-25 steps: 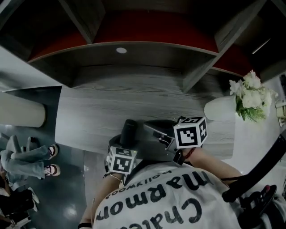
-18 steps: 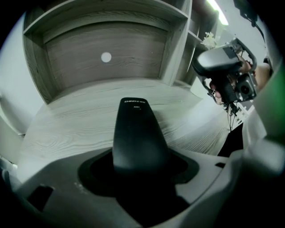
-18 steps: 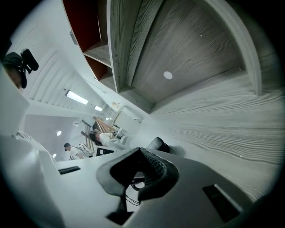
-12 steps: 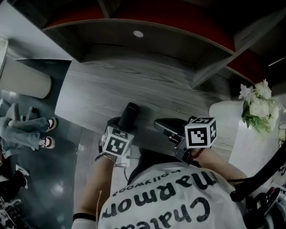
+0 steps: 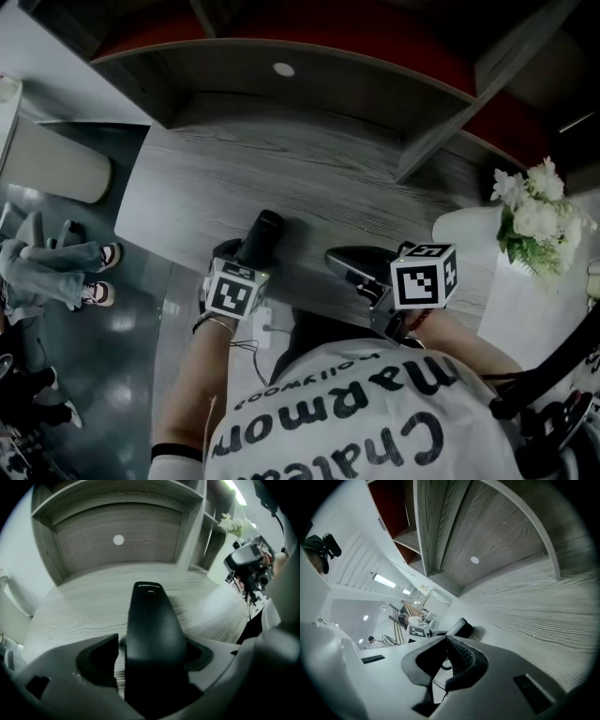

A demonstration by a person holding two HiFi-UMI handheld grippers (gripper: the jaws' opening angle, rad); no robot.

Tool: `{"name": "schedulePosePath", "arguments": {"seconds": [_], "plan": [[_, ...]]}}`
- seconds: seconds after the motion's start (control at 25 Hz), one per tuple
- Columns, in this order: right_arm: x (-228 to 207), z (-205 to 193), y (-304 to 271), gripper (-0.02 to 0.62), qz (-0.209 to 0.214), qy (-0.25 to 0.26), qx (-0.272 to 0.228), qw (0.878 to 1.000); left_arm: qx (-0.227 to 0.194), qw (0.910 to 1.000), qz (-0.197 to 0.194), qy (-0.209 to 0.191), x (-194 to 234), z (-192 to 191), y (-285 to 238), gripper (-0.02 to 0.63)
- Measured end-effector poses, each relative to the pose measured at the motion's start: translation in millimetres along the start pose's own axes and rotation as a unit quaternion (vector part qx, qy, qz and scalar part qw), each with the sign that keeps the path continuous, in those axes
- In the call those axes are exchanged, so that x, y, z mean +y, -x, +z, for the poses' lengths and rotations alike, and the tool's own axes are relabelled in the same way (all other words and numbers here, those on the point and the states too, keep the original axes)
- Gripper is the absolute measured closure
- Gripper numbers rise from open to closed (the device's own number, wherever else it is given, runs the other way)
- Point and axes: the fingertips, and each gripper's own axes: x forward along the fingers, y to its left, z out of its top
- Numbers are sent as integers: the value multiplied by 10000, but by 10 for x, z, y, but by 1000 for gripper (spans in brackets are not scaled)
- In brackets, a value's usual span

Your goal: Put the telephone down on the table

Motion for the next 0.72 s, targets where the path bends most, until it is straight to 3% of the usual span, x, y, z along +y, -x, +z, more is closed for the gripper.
{"name": "schedulePosePath", "arguments": {"seconds": [0.24,0.48,0.72], "plan": [[28,21,40,583,57,26,-9,10000,-112,9987,237,426,69,-40,20,235],[10,9,109,583,18,9,-70,10000,-101,9983,419,395,90,-51,28,212],[33,-25,166,583,18,13,-123,9999,-127,9991,329,218,5,-60,22,166]]}}
